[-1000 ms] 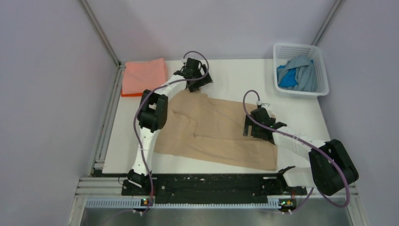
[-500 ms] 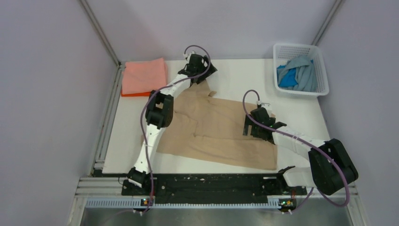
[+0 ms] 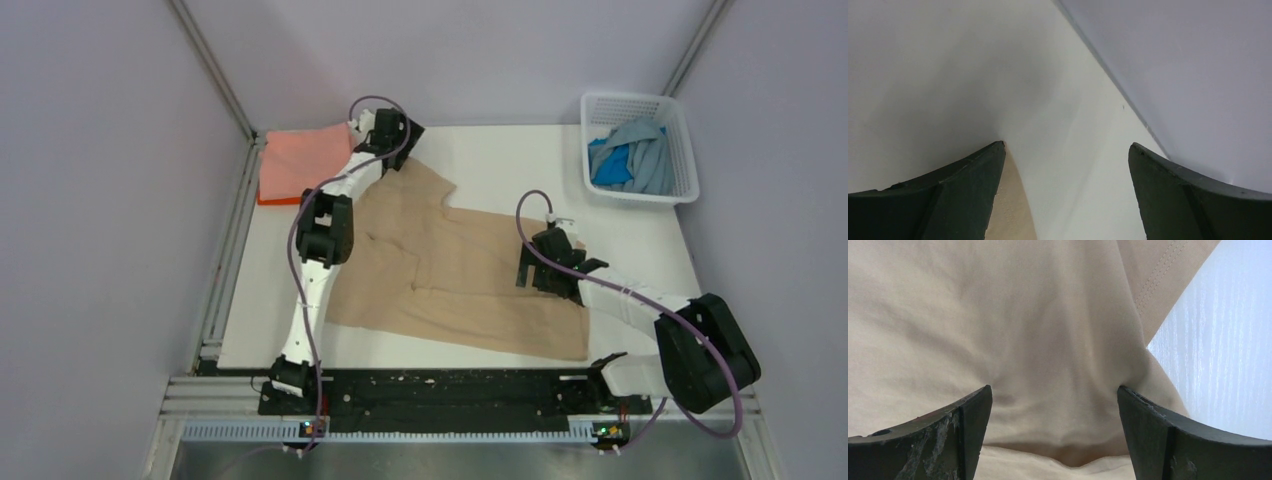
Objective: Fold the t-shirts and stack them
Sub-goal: Grab the side of the flattened tshirt furthest away from the robot with both arms
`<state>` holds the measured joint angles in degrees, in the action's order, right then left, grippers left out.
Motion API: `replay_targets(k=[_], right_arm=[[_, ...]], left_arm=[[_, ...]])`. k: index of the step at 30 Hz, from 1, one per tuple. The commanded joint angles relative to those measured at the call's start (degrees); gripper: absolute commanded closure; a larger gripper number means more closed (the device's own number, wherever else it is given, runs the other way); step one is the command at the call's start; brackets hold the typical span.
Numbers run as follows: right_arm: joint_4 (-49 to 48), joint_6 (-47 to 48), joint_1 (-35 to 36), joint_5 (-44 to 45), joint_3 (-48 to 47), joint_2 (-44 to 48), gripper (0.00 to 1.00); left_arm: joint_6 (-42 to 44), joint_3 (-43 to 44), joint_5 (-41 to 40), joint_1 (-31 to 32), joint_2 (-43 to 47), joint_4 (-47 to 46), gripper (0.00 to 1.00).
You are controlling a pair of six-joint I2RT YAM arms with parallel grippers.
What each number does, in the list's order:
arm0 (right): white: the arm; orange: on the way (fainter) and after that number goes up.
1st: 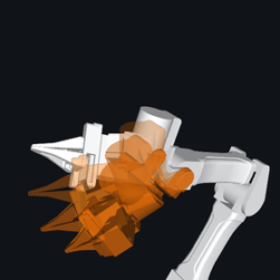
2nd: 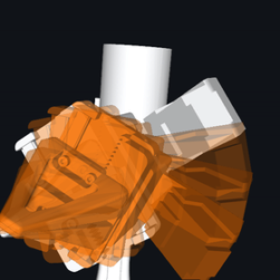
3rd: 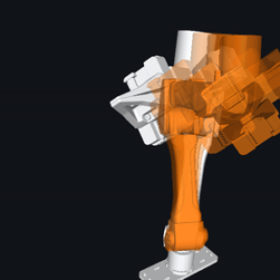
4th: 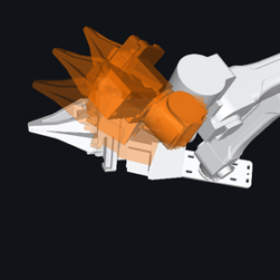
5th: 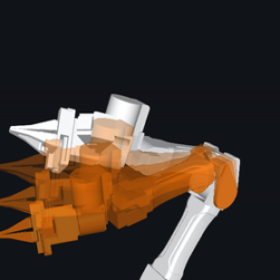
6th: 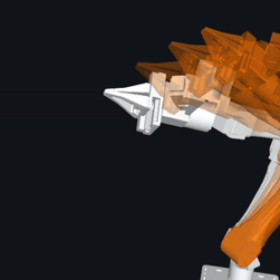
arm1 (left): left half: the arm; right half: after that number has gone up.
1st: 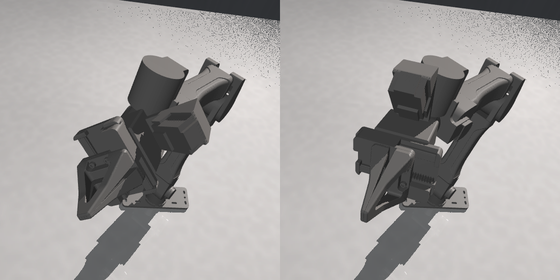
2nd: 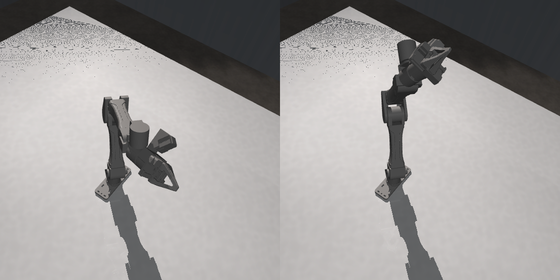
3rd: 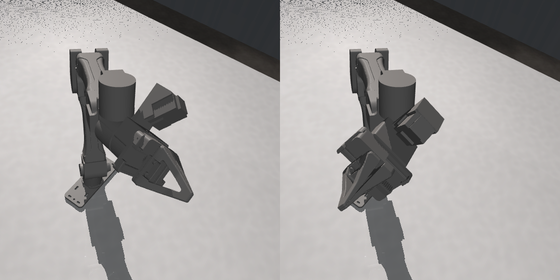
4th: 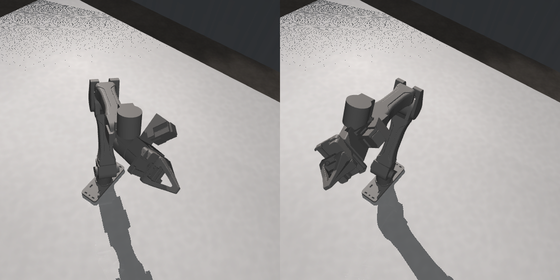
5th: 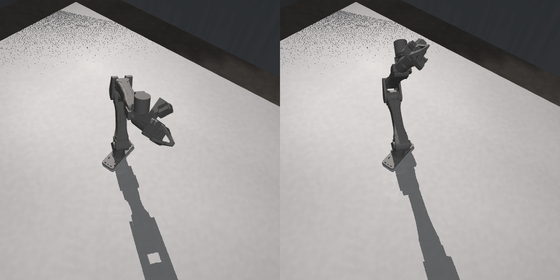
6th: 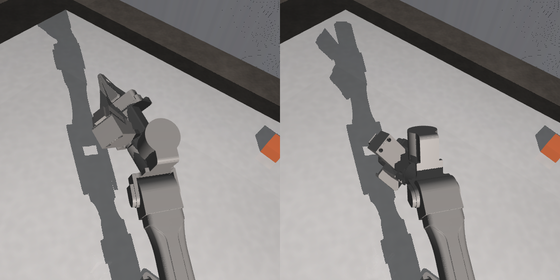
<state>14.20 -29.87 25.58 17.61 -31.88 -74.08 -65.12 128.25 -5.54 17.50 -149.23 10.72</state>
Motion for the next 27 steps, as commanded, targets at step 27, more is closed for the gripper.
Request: replay_targets(k=[27], right_arm=[[9.3,-3.5,-0.4,-5.9,-1.1,16.4,0.01]], left_arm=[[22.5,-60.0,-2.0,-2.2,57.8,9.6,0.01]])
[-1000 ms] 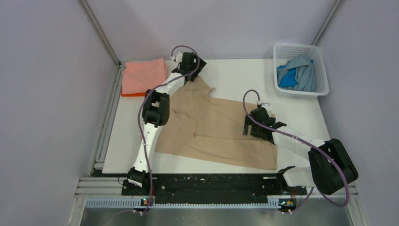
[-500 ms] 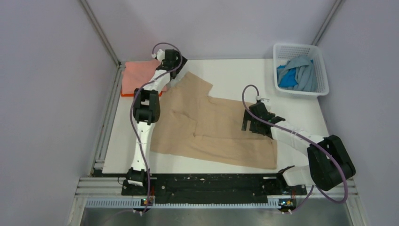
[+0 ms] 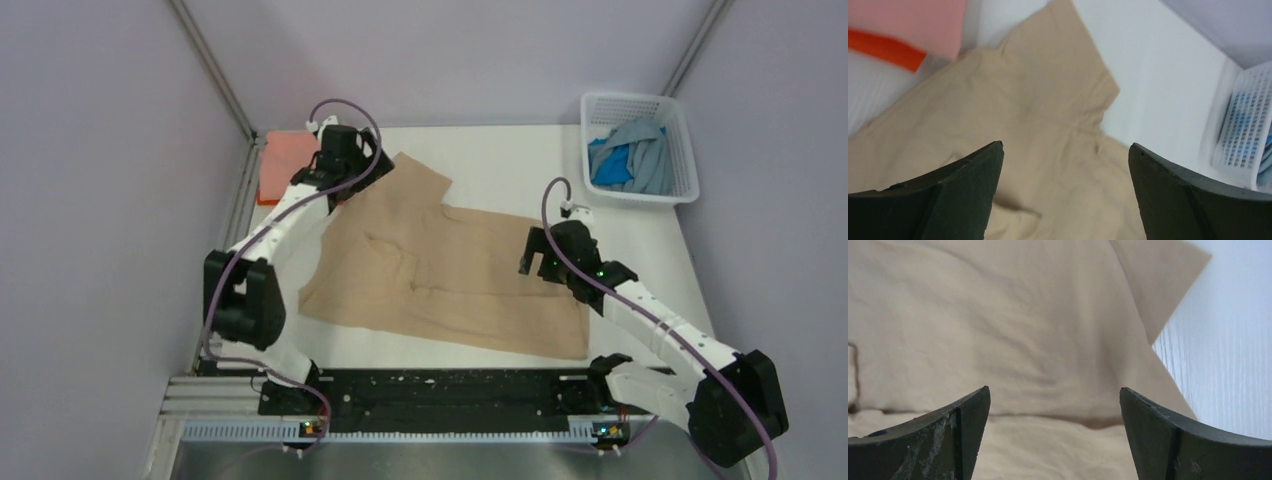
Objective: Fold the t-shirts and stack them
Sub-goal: Grab the side of the flattened tshirt furthest away from the robot with both arms
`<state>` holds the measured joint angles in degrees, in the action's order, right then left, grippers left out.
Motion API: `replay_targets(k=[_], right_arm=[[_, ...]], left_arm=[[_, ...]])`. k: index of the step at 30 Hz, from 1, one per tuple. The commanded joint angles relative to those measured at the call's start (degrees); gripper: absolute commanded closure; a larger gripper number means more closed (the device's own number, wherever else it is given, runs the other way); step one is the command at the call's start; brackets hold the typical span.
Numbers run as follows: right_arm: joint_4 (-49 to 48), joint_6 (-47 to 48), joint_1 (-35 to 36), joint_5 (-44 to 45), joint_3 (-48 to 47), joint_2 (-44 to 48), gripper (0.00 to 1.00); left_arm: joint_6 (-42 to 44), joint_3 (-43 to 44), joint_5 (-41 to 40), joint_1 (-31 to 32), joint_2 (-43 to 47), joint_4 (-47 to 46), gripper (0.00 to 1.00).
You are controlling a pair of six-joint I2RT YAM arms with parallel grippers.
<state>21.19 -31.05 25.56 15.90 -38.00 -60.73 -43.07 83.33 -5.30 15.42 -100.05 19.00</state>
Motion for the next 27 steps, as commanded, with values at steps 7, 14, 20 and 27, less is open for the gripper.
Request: replay_targets(k=[7,14,20,27], right_arm=[[-2.8,-4.5,-0.5,-4.1,8.7,-3.4,0.01],[-5.1,-2.4,-3.9,-2.9,5.6,-15.6,0.01],[-3.9,1.1,-8.0,-5.2,2.4,-19.9,0.01],[-0.7,1.0,-13.0,-5.5,2.3,-17.8,0.01]], left_arm=[[-3.1,-32.6,0.9,0.3,13.6,-1.5,0.01],[-7.0,-40.3,3.5,0.6,11.9,-1.1,0.01],[-13.6,-47.5,-4.1,3.4,19.8,8.7,0.01],[-18.9,-56.2,-4.7,6.7,31.4,11.1,0.01]])
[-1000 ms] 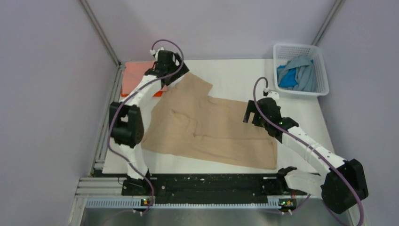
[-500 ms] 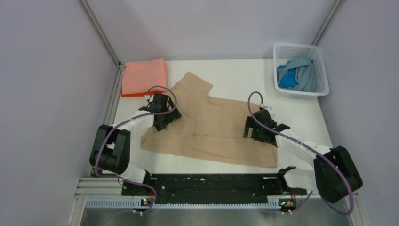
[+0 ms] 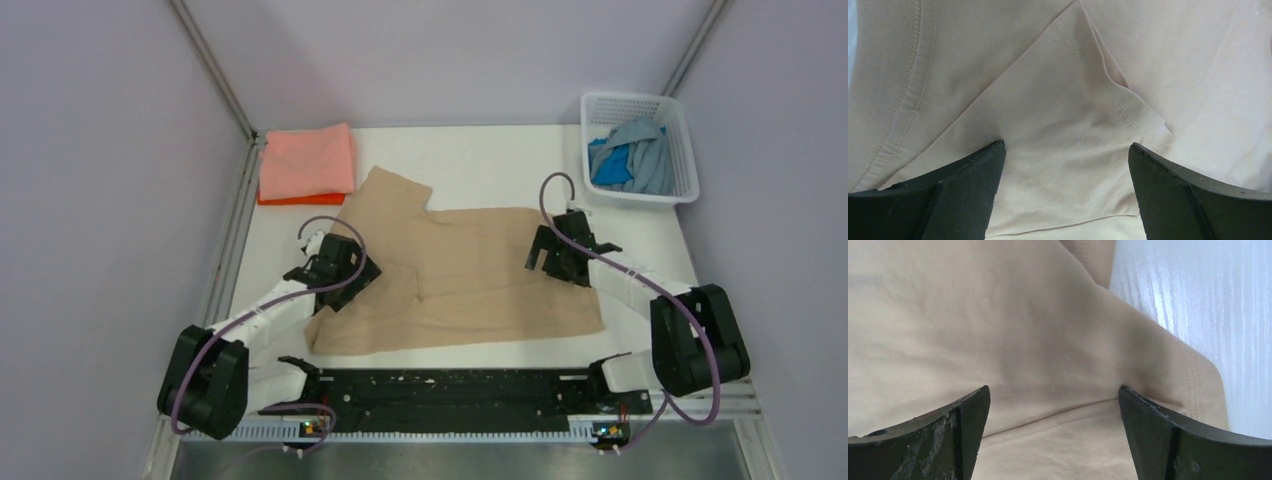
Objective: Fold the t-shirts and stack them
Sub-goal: Grab the side of the flattened tshirt furthest away from the robot with both arms
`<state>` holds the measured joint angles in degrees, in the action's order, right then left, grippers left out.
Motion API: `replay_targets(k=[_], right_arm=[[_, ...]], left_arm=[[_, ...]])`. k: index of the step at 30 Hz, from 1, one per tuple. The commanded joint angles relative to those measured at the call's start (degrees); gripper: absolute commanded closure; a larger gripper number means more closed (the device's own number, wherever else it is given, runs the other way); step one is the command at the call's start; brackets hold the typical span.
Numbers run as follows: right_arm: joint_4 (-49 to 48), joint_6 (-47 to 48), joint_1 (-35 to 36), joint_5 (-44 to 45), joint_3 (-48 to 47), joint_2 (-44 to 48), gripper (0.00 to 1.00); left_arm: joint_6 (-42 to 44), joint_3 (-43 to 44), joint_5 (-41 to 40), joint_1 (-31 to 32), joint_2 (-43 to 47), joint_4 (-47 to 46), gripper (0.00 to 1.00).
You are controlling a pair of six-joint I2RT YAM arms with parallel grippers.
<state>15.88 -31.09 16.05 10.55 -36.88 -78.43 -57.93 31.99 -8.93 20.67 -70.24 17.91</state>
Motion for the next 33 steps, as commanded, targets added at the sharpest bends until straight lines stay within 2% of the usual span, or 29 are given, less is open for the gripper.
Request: replay_targets(k=[1,6,9,14,18,23,26,29,31,33], right_arm=[[4.7,1.4,-3.7,-0.3,0.7,0.5,0.01],[5.6,5.5,-3.7,-1.5,-6.0,5.2,0.01],[5.6,6.9,-3.7,-2.0,-9.9,8.3,0.01],[-1.1,5.9,-3.7,3.2,-11.2,11.1,0.01],[-4.5,5.4,-3.7,3.7,-13.9,6.4,0.01],[0.6,4.1,-3.8,2.4,-21.5,-3.2,0.02],[-2.7,3.9,-3.9,-2.0,-19.7,-5.3,0.02],[-3.8,5.2,-3.9,-2.2,-18.3,-6.7,0.02],[-2.3,6.0,-3.9,-0.1,-18.4,-7.2,0.02],[-1.9,6.6,-3.9,1.6,-18.1,-7.2,0.02]], left_arm=[[-4.0,-4.5,-0.6,1.6,2.2,12.1,0.01],[-2.0,3.1,-2.2,3.6,3.9,14.9,0.01],[2.7,10.4,-5.4,3.7,3.5,15.4,0.01],[9.1,25.5,-14.5,2.8,-3.8,13.0,0.01],[14.4,39.4,-9.8,-2.3,-17.9,9.7,0.01],[22.2,60.2,-7.8,-7.0,-38.3,8.9,0.01],[28.0,74.2,-6.5,-7.6,-50.5,9.9,0.01],[31.2,88.5,-5.8,-7.9,-60.9,14.3,0.01],[32.4,93.5,-5.3,-8.0,-65.2,13.6,0.01],[33.5,93.4,-4.8,-8.1,-67.6,10.2,0.01]])
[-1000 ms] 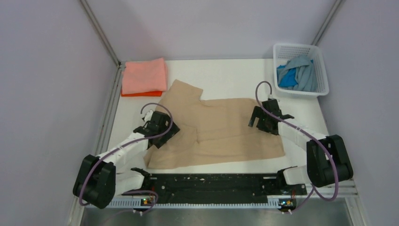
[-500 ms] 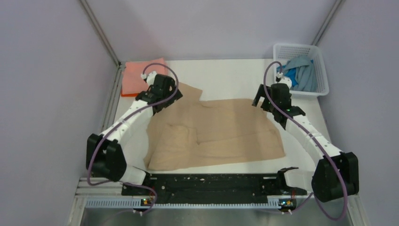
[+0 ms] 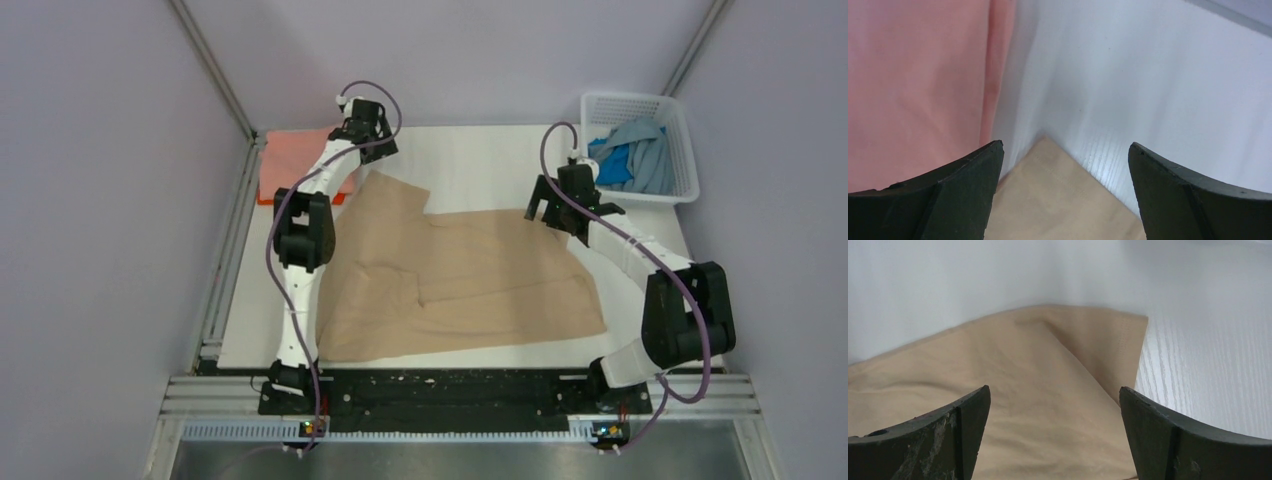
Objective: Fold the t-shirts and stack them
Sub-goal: Grab the side of the flattened tshirt furthest away from the robot with both arms
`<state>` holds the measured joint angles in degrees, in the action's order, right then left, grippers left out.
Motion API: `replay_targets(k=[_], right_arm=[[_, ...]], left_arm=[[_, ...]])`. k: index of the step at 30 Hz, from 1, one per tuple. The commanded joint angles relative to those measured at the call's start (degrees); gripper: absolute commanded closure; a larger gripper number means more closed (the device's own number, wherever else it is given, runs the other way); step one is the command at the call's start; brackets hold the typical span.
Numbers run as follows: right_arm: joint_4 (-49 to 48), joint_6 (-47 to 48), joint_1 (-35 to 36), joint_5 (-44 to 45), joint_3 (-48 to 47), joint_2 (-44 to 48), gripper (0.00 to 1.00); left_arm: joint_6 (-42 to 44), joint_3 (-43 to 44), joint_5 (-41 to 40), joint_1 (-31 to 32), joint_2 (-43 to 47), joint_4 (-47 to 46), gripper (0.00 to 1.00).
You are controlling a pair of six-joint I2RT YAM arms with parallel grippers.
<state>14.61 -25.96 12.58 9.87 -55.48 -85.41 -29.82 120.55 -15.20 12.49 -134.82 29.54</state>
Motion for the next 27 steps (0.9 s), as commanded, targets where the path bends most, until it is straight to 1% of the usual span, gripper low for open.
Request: replay_targets(k=[1,4,8,12,18,21,25,27], right_arm=[[-0.9,1.9,-0.4,2.6,0.7,-0.1,0.02],[-1.2,2.1,-0.4,3.1,1.3,0.0,0.02],[-1.9,2.3,-0.4,1.2,1.9,0.1,0.02],[-2.1,2.5,-0.4,1.1,2.4,0.7,0.02],[-3.1,2.4,-0.4,0.5,3.4,1.9,0.02],[-3.2,2.4,-0.4,0.1,3.5,1.9,0.02],[-3.3,2.3,-0.4,-0.3,3.8,2.0,0.02],[-3.3,2.2,-0.4,-0.5,3.8,2.0,0.02]], left_arm=[[5.7,5.1,1.7,0.0,-3.9,-2.3,0.01],[5.8,6.0,0.9,-0.1,-5.6,-0.6,0.01],[6.0,5.8,1.2,-0.3,-6.9,0.4,0.01],[4.5,6.4,6.2,-0.4,-8.0,1.9,0.08],[1.3,6.8,7.9,-0.4,-9.4,6.1,0.13],[0.6,6.3,9.6,-0.4,-9.8,7.6,0.18],[0.5,5.2,10.1,-0.2,-9.6,9.4,0.32],[0.7,4.6,9.1,0.2,-9.0,10.8,0.36]])
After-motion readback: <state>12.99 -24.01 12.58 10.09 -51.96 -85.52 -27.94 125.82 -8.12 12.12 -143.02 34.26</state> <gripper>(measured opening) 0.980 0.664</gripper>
